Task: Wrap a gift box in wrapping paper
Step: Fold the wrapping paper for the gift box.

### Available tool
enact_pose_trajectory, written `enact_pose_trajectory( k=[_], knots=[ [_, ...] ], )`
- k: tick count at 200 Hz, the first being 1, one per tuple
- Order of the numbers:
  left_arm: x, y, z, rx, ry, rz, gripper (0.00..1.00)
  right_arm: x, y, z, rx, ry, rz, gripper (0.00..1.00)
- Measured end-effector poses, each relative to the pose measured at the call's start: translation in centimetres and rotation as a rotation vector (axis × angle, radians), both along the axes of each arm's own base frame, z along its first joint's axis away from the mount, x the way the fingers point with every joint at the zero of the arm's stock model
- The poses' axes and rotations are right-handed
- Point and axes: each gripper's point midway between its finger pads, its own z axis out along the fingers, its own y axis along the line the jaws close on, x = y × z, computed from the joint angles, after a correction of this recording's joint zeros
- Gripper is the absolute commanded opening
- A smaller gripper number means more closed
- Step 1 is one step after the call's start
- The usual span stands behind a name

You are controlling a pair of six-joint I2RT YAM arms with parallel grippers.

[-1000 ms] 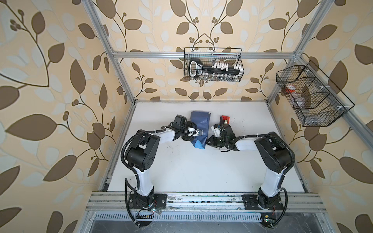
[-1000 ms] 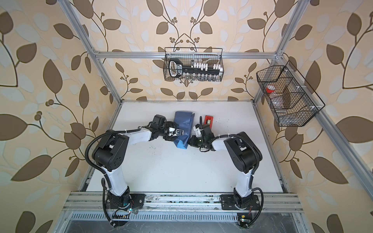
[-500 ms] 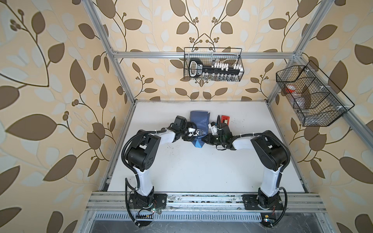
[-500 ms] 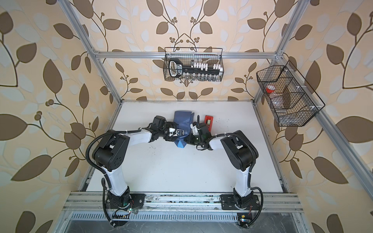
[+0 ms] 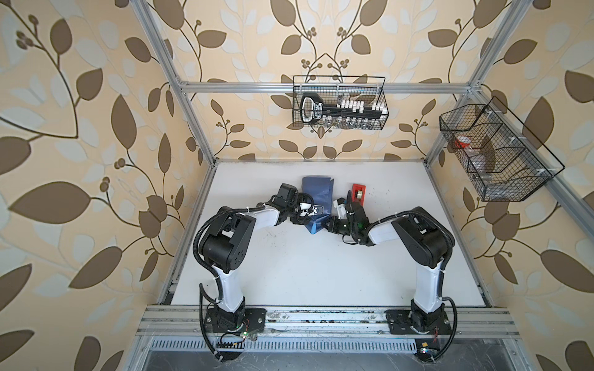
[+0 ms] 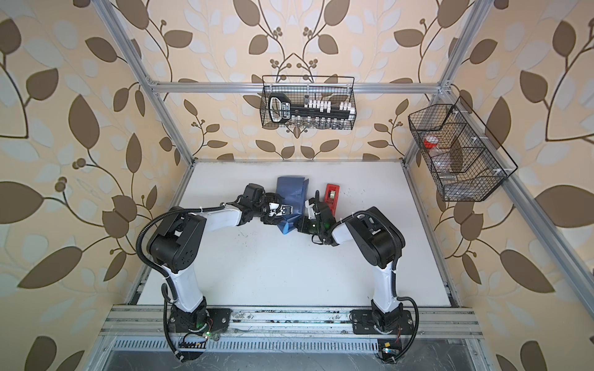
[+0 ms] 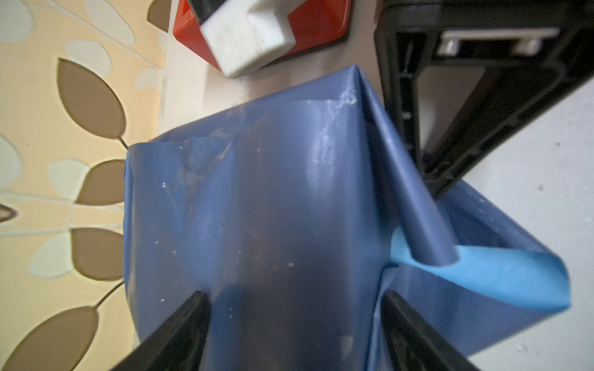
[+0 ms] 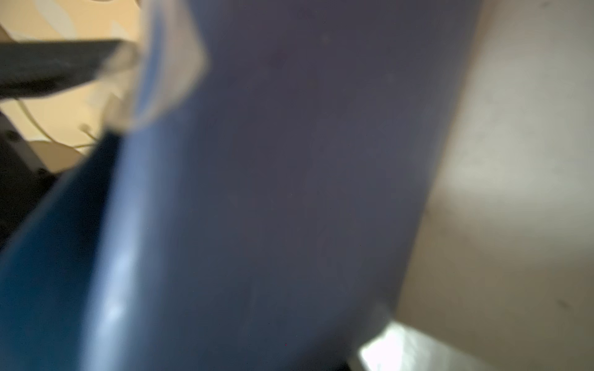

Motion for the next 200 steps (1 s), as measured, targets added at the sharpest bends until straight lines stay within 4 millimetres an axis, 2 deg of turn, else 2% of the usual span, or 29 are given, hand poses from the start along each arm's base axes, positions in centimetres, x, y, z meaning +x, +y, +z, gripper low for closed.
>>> enact_pose_trajectory(
  k=[104,140,200],
  knots=[
    [-0.2,-0.2,0.4,-0.023,0.068,0.034,0.87,0.0,0.5,0.0,0.012,0.002,-0.014,0.1],
    [-1.1,-0.4,0.6,-0.036,0.136,0.052,0.9,-0.1,0.7,0.1,0.017,0.004,-0.021,0.1],
    [-3.1,-2.9,0.8,-0.055,0.192,0.044,0.93,-0.1,0.7,0.0,0.015,0.003,-0.022,0.1]
  ],
)
